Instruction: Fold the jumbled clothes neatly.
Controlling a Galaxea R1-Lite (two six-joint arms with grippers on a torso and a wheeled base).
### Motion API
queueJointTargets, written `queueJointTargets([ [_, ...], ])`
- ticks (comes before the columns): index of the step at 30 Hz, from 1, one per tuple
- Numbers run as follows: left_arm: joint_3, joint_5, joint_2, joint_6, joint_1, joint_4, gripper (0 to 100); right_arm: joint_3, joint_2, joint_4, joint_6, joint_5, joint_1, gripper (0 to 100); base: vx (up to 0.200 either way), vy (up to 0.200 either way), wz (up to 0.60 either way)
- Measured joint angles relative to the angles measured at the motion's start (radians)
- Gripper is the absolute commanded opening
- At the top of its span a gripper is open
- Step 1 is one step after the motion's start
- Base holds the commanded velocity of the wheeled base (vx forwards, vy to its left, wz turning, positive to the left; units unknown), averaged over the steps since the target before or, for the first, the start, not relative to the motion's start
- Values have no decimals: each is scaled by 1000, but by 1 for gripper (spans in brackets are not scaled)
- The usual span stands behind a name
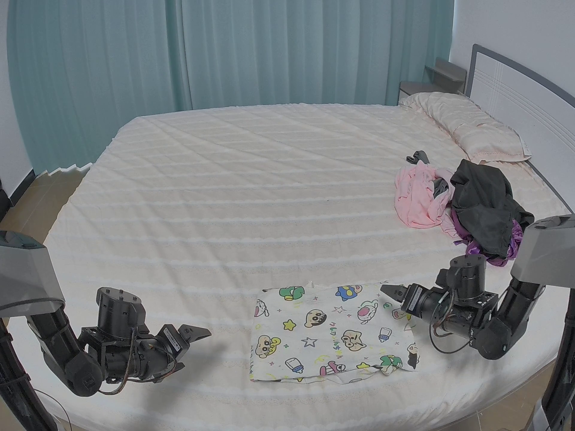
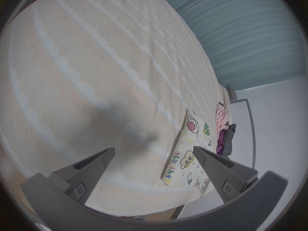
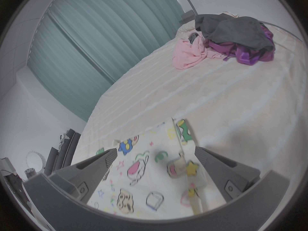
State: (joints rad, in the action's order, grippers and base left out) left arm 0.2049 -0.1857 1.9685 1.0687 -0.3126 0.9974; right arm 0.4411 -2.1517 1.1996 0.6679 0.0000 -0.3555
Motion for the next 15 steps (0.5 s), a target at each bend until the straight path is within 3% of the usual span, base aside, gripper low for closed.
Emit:
queueJointTargets([
  [8,0,0,1,-2,-2,1,100,206,-156,-14,2,50,28,100,0,0,0],
  [15,0,0,2,-3,-5,1,100,252,-215,-11,4,88,39,100,0,0,0],
])
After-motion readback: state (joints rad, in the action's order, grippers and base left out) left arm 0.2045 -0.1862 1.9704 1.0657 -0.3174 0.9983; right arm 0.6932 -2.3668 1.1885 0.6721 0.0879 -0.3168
